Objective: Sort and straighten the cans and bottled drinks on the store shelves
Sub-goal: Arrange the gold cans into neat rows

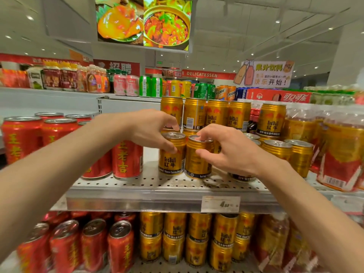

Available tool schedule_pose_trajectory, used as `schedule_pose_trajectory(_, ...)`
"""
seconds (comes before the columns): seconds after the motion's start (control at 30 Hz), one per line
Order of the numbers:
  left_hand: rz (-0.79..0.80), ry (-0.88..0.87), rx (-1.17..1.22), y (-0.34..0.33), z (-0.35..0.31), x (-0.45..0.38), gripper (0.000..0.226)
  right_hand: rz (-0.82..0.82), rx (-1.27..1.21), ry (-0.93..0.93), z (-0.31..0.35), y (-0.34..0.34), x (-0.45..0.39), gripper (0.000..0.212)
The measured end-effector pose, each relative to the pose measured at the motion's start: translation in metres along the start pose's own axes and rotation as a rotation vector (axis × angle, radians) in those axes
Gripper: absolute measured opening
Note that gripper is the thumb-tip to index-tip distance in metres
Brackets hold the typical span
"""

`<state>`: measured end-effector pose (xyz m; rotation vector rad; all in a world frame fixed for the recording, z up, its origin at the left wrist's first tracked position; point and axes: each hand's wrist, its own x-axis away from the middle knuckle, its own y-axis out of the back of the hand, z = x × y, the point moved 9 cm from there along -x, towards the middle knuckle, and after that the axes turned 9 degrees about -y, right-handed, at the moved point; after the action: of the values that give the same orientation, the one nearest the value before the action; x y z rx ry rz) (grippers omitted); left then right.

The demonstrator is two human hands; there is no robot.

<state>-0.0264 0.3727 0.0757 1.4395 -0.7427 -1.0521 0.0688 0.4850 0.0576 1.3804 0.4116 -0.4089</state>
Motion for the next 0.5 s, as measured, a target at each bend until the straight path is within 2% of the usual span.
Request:
schedule_pose_trajectory(0.2,-0.009,-0.018,0.061,0.000,0.000,-0.001,0.065,0.020,-0.008,-0.013,-0.002,0.000,0.001,0.040)
schedule_pose_trajectory(0.37,-0.063,-0.053,0.027,0.004,-0.005,0.012,0.072,0.039,-0.012,-0.022,-0.001,0.000,0.002,0.041)
schedule_pose_trajectory(0.5,-0.074,-0.018,-0.008,0.001,-0.001,0.019,0.080,0.131,-0.005,-0.058,-0.004,-0.008,0.003,0.042)
